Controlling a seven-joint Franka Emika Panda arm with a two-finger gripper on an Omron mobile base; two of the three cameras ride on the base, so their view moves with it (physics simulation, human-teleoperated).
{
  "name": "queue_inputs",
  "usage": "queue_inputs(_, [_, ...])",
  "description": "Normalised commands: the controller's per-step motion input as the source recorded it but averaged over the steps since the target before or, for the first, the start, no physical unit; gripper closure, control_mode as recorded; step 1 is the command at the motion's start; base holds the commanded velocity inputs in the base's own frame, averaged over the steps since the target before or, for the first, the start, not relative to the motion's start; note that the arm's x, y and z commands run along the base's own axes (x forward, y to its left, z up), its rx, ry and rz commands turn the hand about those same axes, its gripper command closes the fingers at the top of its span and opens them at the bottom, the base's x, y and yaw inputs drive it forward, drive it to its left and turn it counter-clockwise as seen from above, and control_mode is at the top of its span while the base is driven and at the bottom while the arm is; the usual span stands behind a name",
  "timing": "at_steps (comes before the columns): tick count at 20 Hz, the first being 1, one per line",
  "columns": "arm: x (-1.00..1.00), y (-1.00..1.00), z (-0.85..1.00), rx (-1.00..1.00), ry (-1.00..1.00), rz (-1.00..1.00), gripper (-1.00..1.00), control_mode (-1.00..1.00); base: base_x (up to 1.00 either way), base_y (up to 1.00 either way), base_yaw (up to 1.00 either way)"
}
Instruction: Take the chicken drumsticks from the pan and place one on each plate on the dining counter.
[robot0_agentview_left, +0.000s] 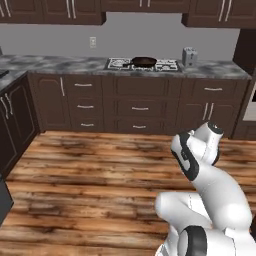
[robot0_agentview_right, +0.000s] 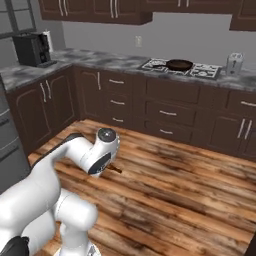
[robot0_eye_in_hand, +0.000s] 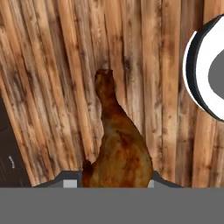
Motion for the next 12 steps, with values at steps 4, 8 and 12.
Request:
queue_inputs(4, [0.0,0.0,0.0,0.0,0.0,0.0,1.0,1.0,-1.0,-0.93,0.0])
queue_inputs(8, [0.0,0.0,0.0,0.0,0.0,0.0,1.0,1.0,-1.0,-0.72,0.03])
queue_inputs(12, [0.0,0.0,0.0,0.0,0.0,0.0,1.0,1.0,-1.0,-0.41,0.05])
